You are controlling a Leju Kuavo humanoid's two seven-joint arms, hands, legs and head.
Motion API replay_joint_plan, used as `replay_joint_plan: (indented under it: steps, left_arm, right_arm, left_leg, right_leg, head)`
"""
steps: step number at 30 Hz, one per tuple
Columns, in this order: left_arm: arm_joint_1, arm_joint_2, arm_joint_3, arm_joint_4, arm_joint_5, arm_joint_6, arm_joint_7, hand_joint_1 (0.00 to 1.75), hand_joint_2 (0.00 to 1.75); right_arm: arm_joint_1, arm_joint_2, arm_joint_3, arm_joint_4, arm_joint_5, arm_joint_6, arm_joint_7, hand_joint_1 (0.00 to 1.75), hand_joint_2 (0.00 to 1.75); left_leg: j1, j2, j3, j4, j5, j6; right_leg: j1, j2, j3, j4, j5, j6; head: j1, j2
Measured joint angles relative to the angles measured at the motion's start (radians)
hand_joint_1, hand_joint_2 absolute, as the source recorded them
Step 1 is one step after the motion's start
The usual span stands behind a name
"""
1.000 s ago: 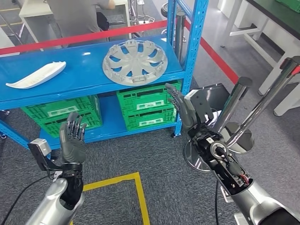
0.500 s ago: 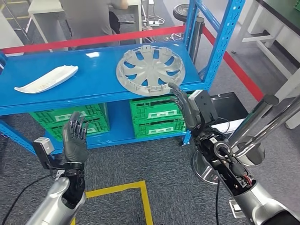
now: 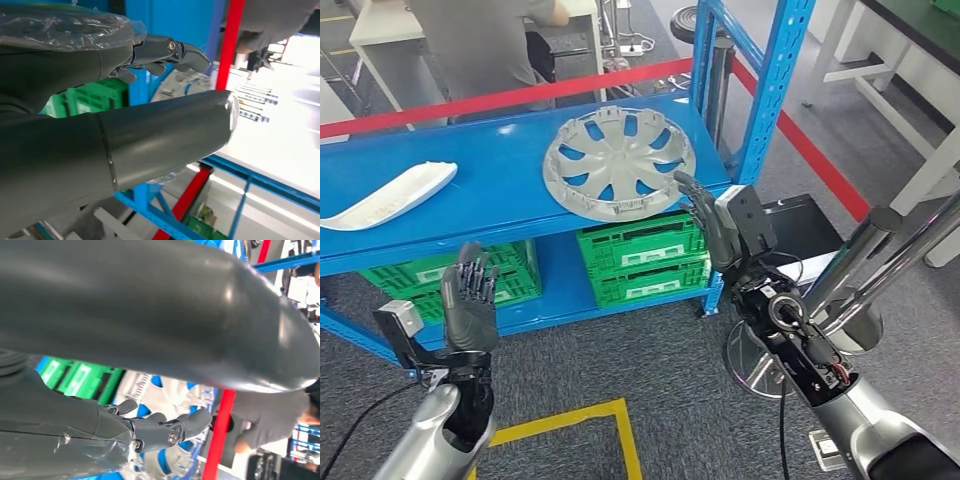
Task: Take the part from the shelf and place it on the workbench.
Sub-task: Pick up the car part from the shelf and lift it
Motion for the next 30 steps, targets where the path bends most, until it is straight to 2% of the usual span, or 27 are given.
replay_joint_plan:
  steps: [1,2,5,6,7,8,10,11,12,13,14,15,16,17,20,22,23,25,26,27,28,30]
  left_arm:
    - [-0.003,0.0,0.0,0.0,0.0,-0.001,-0.001,0.0,0.0]
    - [-0.006,0.0,0.0,0.0,0.0,-0.002,-0.001,0.0,0.0]
    - [-0.012,0.0,0.0,0.0,0.002,-0.004,-0.006,0.0,0.0]
    - [-0.014,-0.001,0.0,0.0,0.002,-0.006,-0.008,0.0,0.0]
    - [-0.016,-0.002,0.0,0.0,0.002,-0.007,-0.009,0.0,0.0]
    - [-0.017,-0.003,0.0,0.0,0.003,-0.008,-0.01,0.0,0.0]
    - [-0.016,-0.004,-0.001,0.003,0.004,-0.009,-0.011,0.0,0.0]
    - [-0.015,-0.004,-0.001,0.004,0.005,-0.009,-0.011,0.0,0.0]
    - [-0.014,-0.004,-0.001,0.005,0.006,-0.01,-0.013,0.0,0.0]
    - [-0.014,-0.005,-0.001,0.006,0.006,-0.01,-0.014,0.0,0.0]
    - [-0.014,-0.005,-0.001,0.006,0.006,-0.01,-0.015,0.0,0.0]
    - [-0.015,-0.005,-0.001,0.006,0.006,-0.01,-0.017,0.0,0.0]
    - [-0.016,-0.006,-0.001,0.006,0.007,-0.01,-0.018,0.0,0.0]
    - [-0.017,-0.006,-0.001,0.006,0.008,-0.01,-0.02,0.0,0.0]
    - [-0.016,-0.005,-0.001,0.006,0.009,-0.01,-0.022,0.0,0.0]
    - [-0.018,-0.005,-0.001,0.006,0.009,-0.01,-0.023,0.0,0.0]
    - [-0.018,-0.005,-0.001,0.006,0.009,-0.01,-0.024,0.0,0.0]
    - [-0.016,-0.004,-0.001,0.006,0.009,-0.01,-0.024,0.0,0.0]
    - [-0.013,-0.004,-0.001,0.006,0.009,-0.01,-0.024,0.0,0.0]
    - [-0.011,-0.003,-0.001,0.006,0.009,-0.01,-0.024,0.0,0.0]
    - [-0.01,-0.002,-0.001,0.006,0.009,-0.01,-0.024,0.0,0.0]
    - [-0.012,-0.002,-0.001,0.006,0.009,-0.01,-0.024,0.0,0.0]
  right_arm:
    - [0.0,0.0,0.0,0.0,0.0,0.0,-0.001,0.0,0.0]
    - [-0.001,0.0,-0.001,0.001,0.0,0.0,-0.001,0.0,0.0]
    - [-0.001,0.0,-0.002,0.001,0.0,-0.001,-0.002,0.0,0.0]
    - [-0.002,0.0,-0.004,0.0,0.0,-0.001,-0.003,0.0,0.0]
    - [-0.003,0.0,-0.006,0.0,0.0,-0.001,-0.004,0.0,0.0]
    - [-0.003,-0.001,-0.007,0.001,-0.001,-0.002,-0.004,0.0,0.0]
    - [-0.001,-0.001,-0.009,0.002,-0.001,-0.003,-0.004,0.0,0.0]
    - [0.002,-0.001,-0.009,0.004,-0.001,-0.004,-0.003,0.0,0.0]
    - [0.004,-0.001,-0.009,0.005,-0.001,-0.005,-0.003,0.0,0.0]
    - [0.005,-0.001,-0.009,0.006,-0.001,-0.005,-0.003,0.0,0.0]
    - [0.005,-0.001,-0.009,0.006,-0.001,-0.006,-0.003,0.0,0.0]
    - [0.005,-0.001,-0.009,0.007,-0.001,-0.006,-0.003,0.0,0.0]
    - [0.004,-0.001,-0.009,0.008,-0.001,-0.006,-0.003,0.0,0.0]
    - [0.005,-0.001,-0.009,0.009,-0.001,-0.006,-0.002,0.0,0.0]
    - [0.006,-0.001,-0.008,0.01,-0.001,-0.006,-0.002,0.0,0.0]
    - [0.004,-0.001,-0.008,0.009,-0.001,-0.006,-0.004,0.0,0.0]
    - [0.003,-0.001,-0.008,0.009,-0.001,-0.006,-0.004,0.0,0.0]
    - [0.003,-0.001,-0.008,0.009,-0.001,-0.006,-0.004,0.0,0.0]
    - [0.004,-0.001,-0.008,0.009,-0.001,-0.006,-0.004,0.0,0.0]
    - [0.004,-0.001,-0.008,0.009,-0.001,-0.006,-0.004,0.0,0.0]
    - [0.004,-0.001,-0.008,0.009,-0.001,-0.006,-0.004,0.0,0.0]
    - [0.004,-0.001,-0.008,0.009,-0.001,-0.006,-0.004,0.0,0.0]
  left_leg:
    - [-0.003,0.0,0.024,-0.056,0.019,0.006]
    - [-0.006,0.0,0.038,-0.084,0.02,0.011]
    - [-0.005,0.0,0.053,-0.102,0.002,0.02]
    - [-0.001,0.0,0.062,-0.11,-0.002,0.024]
    - [0.002,0.0,0.072,-0.117,-0.005,0.028]
    - [0.003,0.0,0.08,-0.12,-0.01,0.03]
    - [0.004,0.0,0.092,-0.121,-0.021,0.032]
    - [0.004,0.0,0.098,-0.12,-0.028,0.031]
    - [0.005,-0.001,0.105,-0.117,-0.035,0.028]
    - [0.007,-0.001,0.112,-0.112,-0.044,0.024]
    - [0.009,-0.001,0.119,-0.105,-0.054,0.019]
    - [0.01,-0.003,0.123,-0.098,-0.063,0.013]
    - [0.01,-0.004,0.123,-0.089,-0.071,0.007]
    - [0.008,-0.005,0.121,-0.084,-0.075,0.003]
    - [0.007,-0.004,0.114,-0.077,-0.079,-0.009]
    - [0.009,-0.001,0.093,-0.028,-0.102,-0.018]
    - [0.01,0.001,0.063,0.03,-0.125,-0.023]
    - [0.01,0.001,-0.025,0.181,-0.174,-0.028]
    - [0.01,0.001,-0.063,0.233,-0.181,-0.027]
    - [0.01,0.001,-0.082,0.247,-0.168,-0.023]
    - [0.009,0.001,-0.078,0.216,-0.134,-0.017]
    - [0.001,0.001,-0.023,0.068,-0.043,0.007]
  right_leg:
    - [0.001,0.001,0.005,-0.001,-0.007,0.003]
    - [0.001,0.001,0.007,-0.002,-0.012,0.008]
    - [-0.001,0.0,0.013,-0.008,-0.024,0.024]
    - [-0.002,-0.001,0.009,0.007,-0.034,0.03]
    - [-0.002,-0.003,-0.008,0.046,-0.052,0.035]
    - [-0.004,-0.005,-0.041,0.107,-0.075,0.039]
    - [-0.009,-0.005,-0.131,0.252,-0.117,0.049]
    - [-0.012,-0.006,-0.166,0.294,-0.117,0.054]
    - [-0.014,-0.006,-0.183,0.298,-0.094,0.058]
    - [-0.018,-0.007,-0.18,0.258,-0.05,0.062]
    - [-0.021,-0.009,-0.162,0.189,0.003,0.067]
    - [-0.022,-0.009,-0.141,0.125,0.042,0.071]
    - [-0.023,-0.009,-0.12,0.071,0.064,0.071]
    - [-0.023,-0.008,-0.108,0.043,0.069,0.067]
    - [-0.02,-0.003,-0.099,0.035,0.057,0.044]
    - [-0.022,-0.003,-0.09,0.033,0.053,0.031]
    - [-0.022,-0.003,-0.086,0.032,0.05,0.025]
    - [-0.02,-0.004,-0.079,0.031,0.043,0.015]
    - [-0.018,-0.003,-0.075,0.031,0.039,0.012]
    - [-0.016,-0.002,-0.07,0.031,0.034,0.01]
    - [-0.013,0.0,-0.062,0.031,0.029,0.009]
    - [-0.009,0.003,-0.045,0.03,0.016,0.009]
  head:
    - [-0.001,0.0]
    - [-0.001,0.0]
    - [0.0,0.0]
    - [0.001,0.0]
    - [0.004,0.0]
    - [0.008,0.0]
    - [0.016,0.0]
    - [0.018,0.0]
    - [0.02,0.0]
    - [0.021,0.0]
    - [0.022,0.0]
    - [0.024,0.0]
    - [0.026,0.0]
    - [0.026,0.0]
    - [0.018,0.0]
    - [0.01,0.0]
    - [0.007,0.0]
    - [0.002,0.0]
    - [0.001,0.0]
    - [0.0,0.0]
    - [-0.001,0.0]
    - [-0.001,0.0]
